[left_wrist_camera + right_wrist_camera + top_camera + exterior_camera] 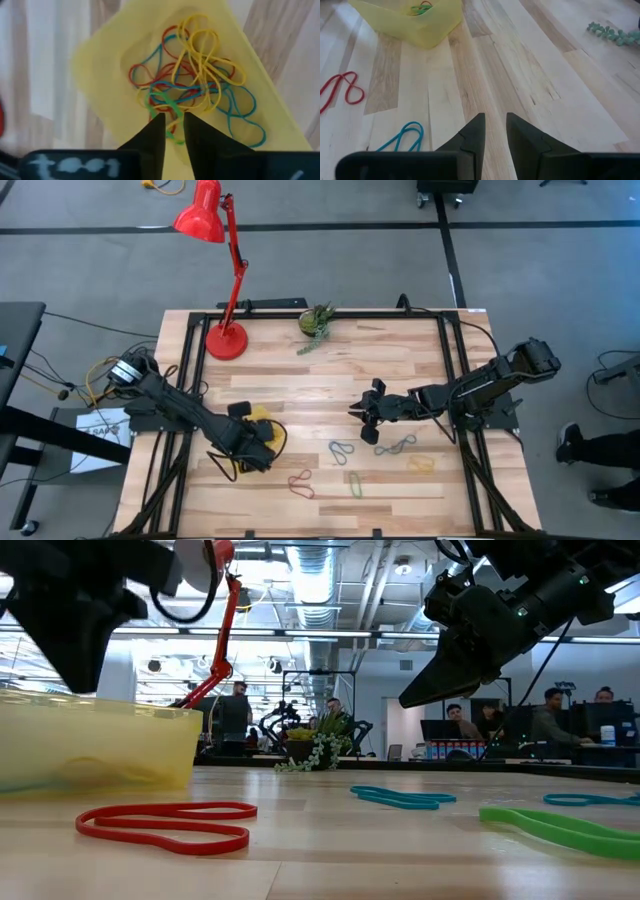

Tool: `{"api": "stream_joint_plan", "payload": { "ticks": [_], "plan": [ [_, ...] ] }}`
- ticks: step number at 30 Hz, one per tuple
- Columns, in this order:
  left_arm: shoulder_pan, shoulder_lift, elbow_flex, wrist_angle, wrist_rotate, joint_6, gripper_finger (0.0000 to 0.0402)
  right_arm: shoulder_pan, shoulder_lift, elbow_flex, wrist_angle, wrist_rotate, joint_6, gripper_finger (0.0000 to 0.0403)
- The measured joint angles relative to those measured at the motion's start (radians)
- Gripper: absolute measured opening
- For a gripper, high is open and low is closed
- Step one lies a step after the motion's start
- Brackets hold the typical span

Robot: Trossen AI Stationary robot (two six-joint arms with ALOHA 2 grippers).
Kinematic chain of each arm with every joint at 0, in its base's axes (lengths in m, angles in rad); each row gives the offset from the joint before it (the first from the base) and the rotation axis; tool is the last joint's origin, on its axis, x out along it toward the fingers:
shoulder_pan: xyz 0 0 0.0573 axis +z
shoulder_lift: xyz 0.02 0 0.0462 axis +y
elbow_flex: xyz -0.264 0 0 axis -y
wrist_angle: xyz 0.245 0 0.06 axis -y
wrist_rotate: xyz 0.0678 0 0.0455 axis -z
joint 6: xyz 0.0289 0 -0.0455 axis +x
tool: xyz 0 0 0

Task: Pick and place items into bin
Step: Put the blue rubber band into the yellow bin

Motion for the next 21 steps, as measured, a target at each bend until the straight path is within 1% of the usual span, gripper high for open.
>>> {"api": "stream_joint_plan", "payload": {
  "ticks": [2,4,6,8,10,12,14,17,18,19,21],
  "plan": [
    [0.001,0.000,-0.024,0.037,0.013,0.016,0.0075,0.000,0.000,0.000,0.000,0.000,0.000,0.0073],
    [0.000,0.000,-0.033,0.062,0.002,0.044,0.0083,0.000,0.000,0.000,0.000,0.000,0.000,0.0073],
    [0.000,0.000,-0.031,0.093,-0.032,0.055,0.0086,0.000,0.000,0.000,0.000,-0.004,0.000,0.0073],
    [0.000,0.000,-0.026,0.129,-0.100,0.067,0.0086,0.001,0.000,0.000,-0.001,-0.027,0.000,0.0073],
    [0.000,0.000,-0.022,0.181,-0.204,0.088,0.0083,0.002,0.000,0.000,-0.001,-0.087,0.000,0.0073],
    [0.000,0.000,-0.021,0.234,-0.324,0.130,0.0079,0.003,0.000,0.000,-0.002,-0.173,0.000,0.0073],
    [0.001,0.000,-0.021,0.291,-0.459,0.179,0.0075,0.015,0.000,0.000,-0.002,-0.232,0.000,0.0073],
    [0.003,0.000,-0.021,0.391,-0.703,0.214,0.0070,0.056,0.033,0.000,0.023,-0.224,0.000,0.0073],
    [0.006,0.000,-0.021,0.423,-0.766,0.212,0.0069,0.074,0.045,-0.002,0.030,-0.210,0.000,0.0073],
    [0.011,0.000,-0.021,0.454,-0.807,0.203,0.0069,0.091,0.061,-0.002,0.065,-0.199,0.000,0.0073],
    [0.025,0.000,-0.020,0.505,-0.831,0.177,0.0069,0.121,0.120,0.002,0.177,-0.176,0.000,0.0073]
  ]
}}
